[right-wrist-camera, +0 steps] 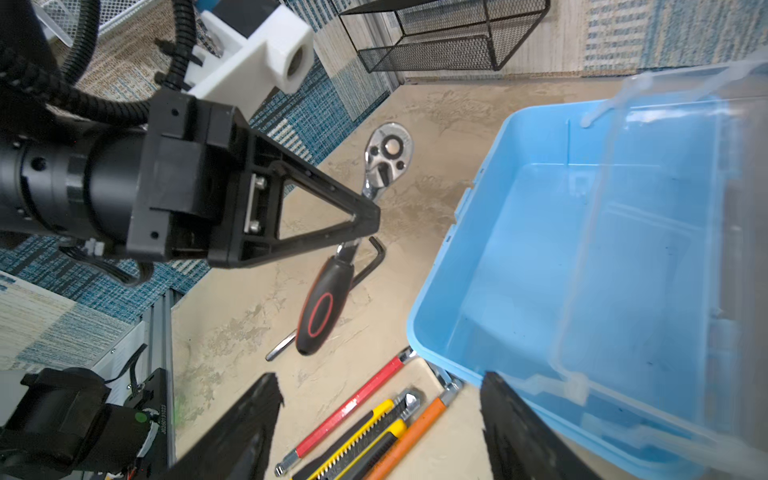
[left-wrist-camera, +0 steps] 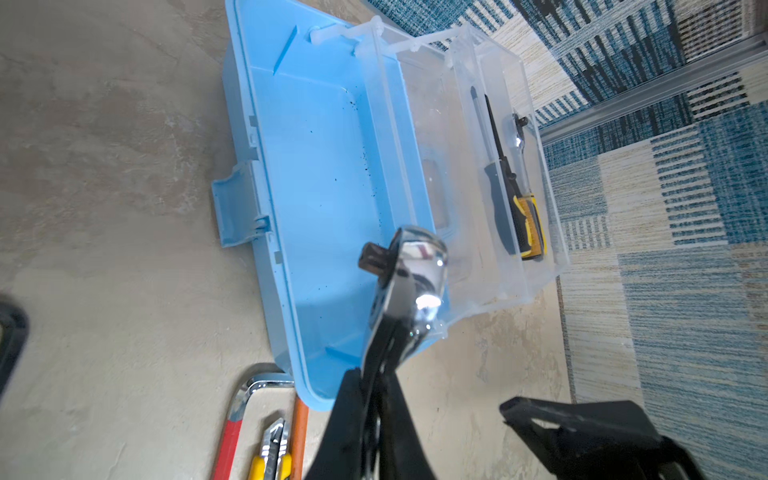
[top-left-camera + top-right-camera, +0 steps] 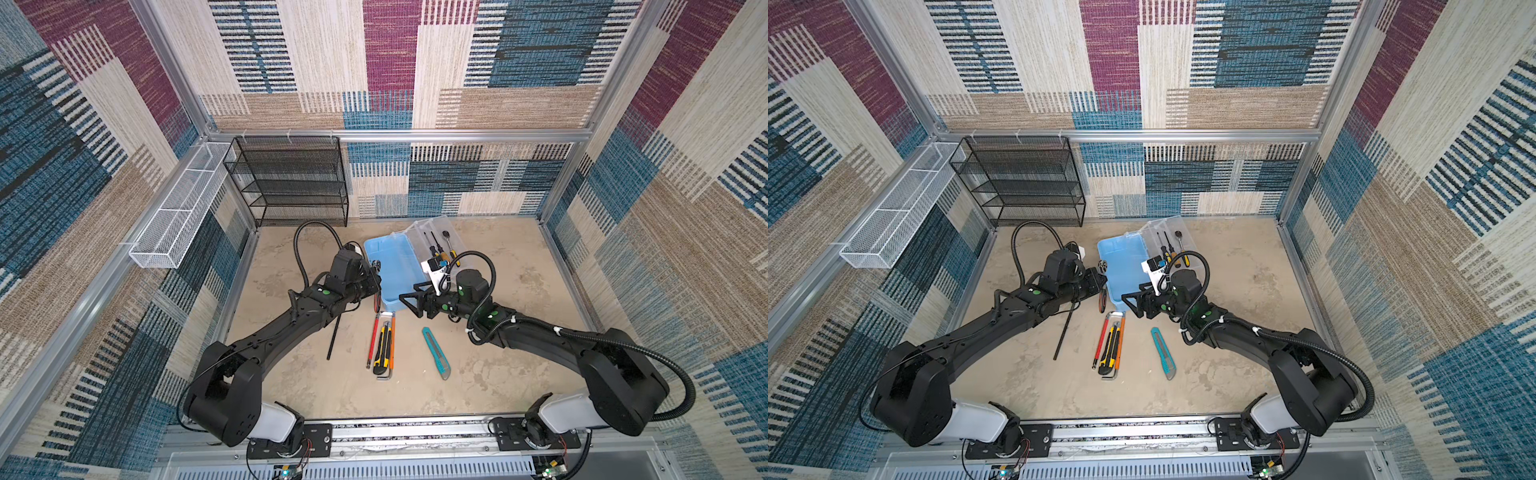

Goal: Pack the tool kit
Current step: 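Lift the red-handled ratchet with the left gripper while the right gripper grasps its handle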

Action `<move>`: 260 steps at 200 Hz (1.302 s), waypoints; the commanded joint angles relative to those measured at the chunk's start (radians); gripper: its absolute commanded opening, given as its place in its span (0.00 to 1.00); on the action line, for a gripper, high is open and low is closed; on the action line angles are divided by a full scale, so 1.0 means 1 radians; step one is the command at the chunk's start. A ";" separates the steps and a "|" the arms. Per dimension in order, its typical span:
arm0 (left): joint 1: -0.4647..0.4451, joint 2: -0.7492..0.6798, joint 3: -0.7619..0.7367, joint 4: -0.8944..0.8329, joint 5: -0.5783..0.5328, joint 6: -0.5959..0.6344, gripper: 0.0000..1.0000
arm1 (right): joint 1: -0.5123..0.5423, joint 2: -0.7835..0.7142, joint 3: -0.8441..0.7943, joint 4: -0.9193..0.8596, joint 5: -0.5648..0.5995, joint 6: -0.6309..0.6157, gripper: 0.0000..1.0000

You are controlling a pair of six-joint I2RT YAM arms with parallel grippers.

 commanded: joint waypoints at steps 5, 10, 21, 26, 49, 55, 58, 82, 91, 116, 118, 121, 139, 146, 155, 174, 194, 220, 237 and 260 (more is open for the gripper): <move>-0.016 -0.002 -0.014 0.105 0.000 -0.051 0.00 | 0.024 0.047 0.034 0.063 0.006 0.038 0.78; -0.018 -0.003 -0.015 0.107 -0.005 -0.050 0.00 | 0.029 0.058 0.043 0.063 0.004 0.039 0.78; -0.024 -0.008 -0.021 0.117 -0.011 -0.049 0.00 | 0.038 0.084 0.067 0.055 -0.005 0.038 0.78; -0.025 -0.010 -0.024 0.125 -0.013 -0.049 0.00 | 0.041 0.098 0.079 0.049 -0.011 0.039 0.78; -0.029 -0.016 -0.028 0.139 -0.017 -0.045 0.00 | 0.056 0.147 0.122 0.032 -0.041 0.039 0.77; -0.030 -0.015 -0.028 0.140 -0.016 -0.044 0.00 | 0.059 0.155 0.129 0.035 -0.046 0.041 0.77; -0.032 -0.016 -0.028 0.139 -0.017 -0.042 0.00 | 0.061 0.159 0.132 0.036 -0.048 0.042 0.77; -0.035 -0.029 -0.039 0.156 -0.030 -0.041 0.00 | 0.068 0.193 0.168 0.006 -0.049 0.051 0.75; -0.036 -0.036 -0.043 0.159 -0.037 -0.040 0.00 | 0.069 0.203 0.177 -0.004 -0.047 0.052 0.74; -0.038 -0.052 -0.055 0.181 -0.041 -0.037 0.00 | 0.074 0.223 0.188 0.008 -0.064 0.066 0.72; -0.038 -0.053 -0.057 0.184 -0.042 -0.036 0.00 | 0.075 0.225 0.189 0.008 -0.065 0.067 0.71; -0.039 -0.054 -0.058 0.187 -0.043 -0.035 0.00 | 0.076 0.228 0.191 0.010 -0.068 0.069 0.71; -0.041 -0.061 -0.069 0.205 -0.048 -0.037 0.00 | 0.080 0.245 0.206 0.002 -0.077 0.072 0.68; -0.043 -0.066 -0.073 0.212 -0.050 -0.039 0.00 | 0.081 0.249 0.208 0.000 -0.077 0.075 0.67; -0.043 -0.070 -0.076 0.218 -0.051 -0.037 0.00 | 0.082 0.251 0.208 0.003 -0.076 0.077 0.67; -0.047 -0.072 -0.084 0.235 -0.045 -0.032 0.00 | 0.082 0.253 0.219 -0.001 -0.074 0.079 0.62; -0.052 -0.072 -0.098 0.261 -0.045 -0.033 0.00 | 0.082 0.261 0.232 -0.006 -0.083 0.083 0.51; -0.056 -0.079 -0.116 0.287 -0.046 -0.035 0.00 | 0.082 0.257 0.242 -0.021 -0.071 0.069 0.39; -0.058 -0.082 -0.124 0.298 -0.045 -0.031 0.00 | 0.082 0.256 0.259 -0.047 -0.066 0.053 0.29; -0.060 -0.088 -0.147 0.331 -0.048 -0.038 0.00 | 0.082 0.270 0.295 -0.096 -0.074 0.034 0.19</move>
